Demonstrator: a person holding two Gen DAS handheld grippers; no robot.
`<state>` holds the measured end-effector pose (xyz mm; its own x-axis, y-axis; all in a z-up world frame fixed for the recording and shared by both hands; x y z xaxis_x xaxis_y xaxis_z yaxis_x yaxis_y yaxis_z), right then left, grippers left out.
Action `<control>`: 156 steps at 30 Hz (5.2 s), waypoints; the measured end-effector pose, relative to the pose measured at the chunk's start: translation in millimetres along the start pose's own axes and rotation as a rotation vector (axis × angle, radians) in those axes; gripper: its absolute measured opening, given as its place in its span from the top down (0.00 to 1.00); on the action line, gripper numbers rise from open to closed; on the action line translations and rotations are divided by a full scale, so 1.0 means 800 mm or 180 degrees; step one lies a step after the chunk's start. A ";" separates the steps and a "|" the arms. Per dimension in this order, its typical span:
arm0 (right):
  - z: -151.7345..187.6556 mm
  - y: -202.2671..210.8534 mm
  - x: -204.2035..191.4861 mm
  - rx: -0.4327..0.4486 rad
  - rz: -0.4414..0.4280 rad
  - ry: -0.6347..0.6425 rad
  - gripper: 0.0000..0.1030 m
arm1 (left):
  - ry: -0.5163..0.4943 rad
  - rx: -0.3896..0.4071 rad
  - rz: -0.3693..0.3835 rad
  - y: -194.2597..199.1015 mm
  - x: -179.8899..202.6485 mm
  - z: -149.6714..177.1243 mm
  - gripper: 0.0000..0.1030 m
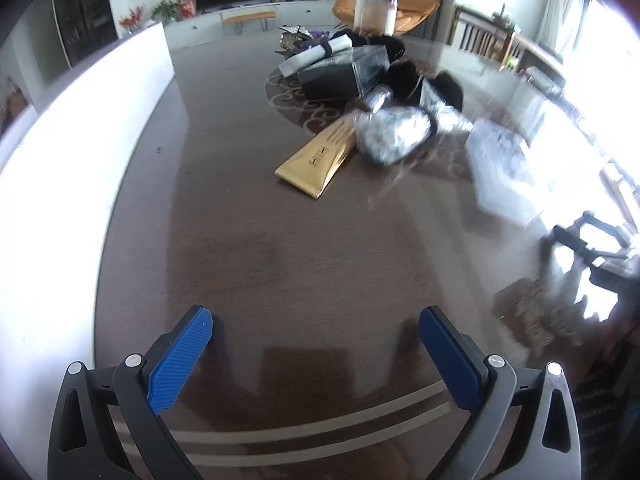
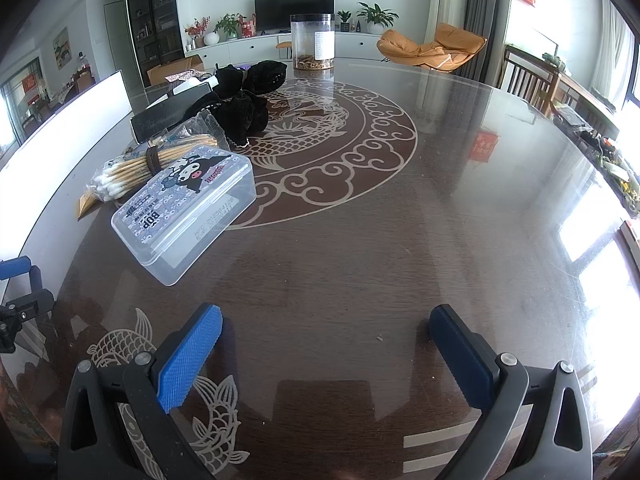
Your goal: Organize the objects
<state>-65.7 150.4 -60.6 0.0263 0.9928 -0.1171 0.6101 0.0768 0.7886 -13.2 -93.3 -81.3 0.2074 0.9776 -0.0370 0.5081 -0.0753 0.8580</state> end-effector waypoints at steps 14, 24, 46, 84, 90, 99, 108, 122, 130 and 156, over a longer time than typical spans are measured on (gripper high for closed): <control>0.000 0.001 0.001 0.0003 0.0005 0.0002 0.00 | -0.0404 -0.0197 -0.0210 -0.068 -0.041 -0.105 0.00; 0.000 0.000 0.001 0.0004 0.0005 0.0005 0.00 | -0.0657 -0.0061 0.0078 -0.090 0.004 -0.163 0.33; 0.001 0.001 0.002 0.0004 0.0004 0.0008 0.00 | 0.0282 0.0032 -0.0497 -0.024 0.010 -0.029 0.00; 0.001 0.001 0.002 0.0006 0.0007 0.0012 0.00 | 0.0260 0.0051 -0.0511 -0.021 0.012 -0.025 0.00; 0.001 0.001 0.002 0.0007 0.0007 0.0012 0.00 | 0.0257 0.0053 -0.0515 -0.020 0.012 -0.023 0.00; 0.001 0.001 0.002 0.0007 0.0007 0.0013 0.00 | 0.0256 0.0048 -0.0520 -0.026 0.013 -0.036 0.00; 0.000 0.000 0.002 0.0007 0.0007 0.0013 0.00 | 0.0254 0.0045 -0.0519 -0.024 0.013 -0.038 0.00; 0.000 0.000 0.002 0.0007 0.0008 0.0012 0.00 | 0.0249 0.0048 -0.0524 -0.024 0.013 -0.037 0.00; 0.000 0.000 0.002 0.0007 0.0008 0.0013 0.00 | 0.0246 0.0051 -0.0526 -0.025 0.013 -0.037 0.00; 0.000 0.002 0.002 0.0009 0.0008 0.0015 0.00 | -0.0067 -0.0526 -0.0223 -0.038 -0.013 -0.065 0.00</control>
<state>-64.6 151.8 -59.8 0.0240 0.9934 -0.1122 0.6124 0.0741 0.7871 -73.9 -91.3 -80.2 0.1946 0.9748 -0.1090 0.3781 0.0280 0.9254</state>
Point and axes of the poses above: each gripper's, at about its wrist camera, not at the fingertips, and y roughly against the way its jaws point, x to its right, z to its underside, the point moved 5 cm from there along -y, roughly the way its jaws point, and after that the axes turned 13 degrees about -y, right-handed, at the moved point
